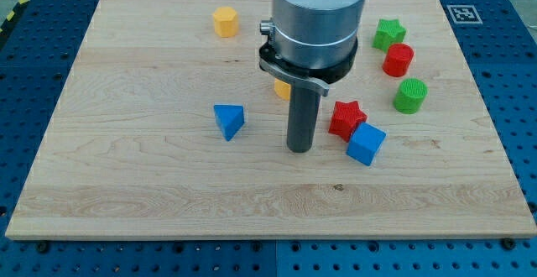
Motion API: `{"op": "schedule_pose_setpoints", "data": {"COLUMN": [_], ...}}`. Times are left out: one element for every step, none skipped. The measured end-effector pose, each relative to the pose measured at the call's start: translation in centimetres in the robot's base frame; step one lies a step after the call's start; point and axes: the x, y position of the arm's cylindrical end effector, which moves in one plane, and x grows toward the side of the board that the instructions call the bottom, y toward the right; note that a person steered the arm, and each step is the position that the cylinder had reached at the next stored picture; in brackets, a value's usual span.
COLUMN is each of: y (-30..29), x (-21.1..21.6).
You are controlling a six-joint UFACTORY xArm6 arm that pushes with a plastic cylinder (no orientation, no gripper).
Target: Slide the red star at the top right of the blue cube
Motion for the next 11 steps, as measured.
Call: {"op": "schedule_pose_setpoints", "data": {"y": [0.0, 0.0, 0.0, 0.8, 2.1, 4.0, 6.9, 8.5, 5.5, 4.1, 5.9], "x": [-2.3, -2.8, -4.0, -4.9, -4.9, -4.4, -4.4, -4.4, -3.9, -3.2, -2.7]}}
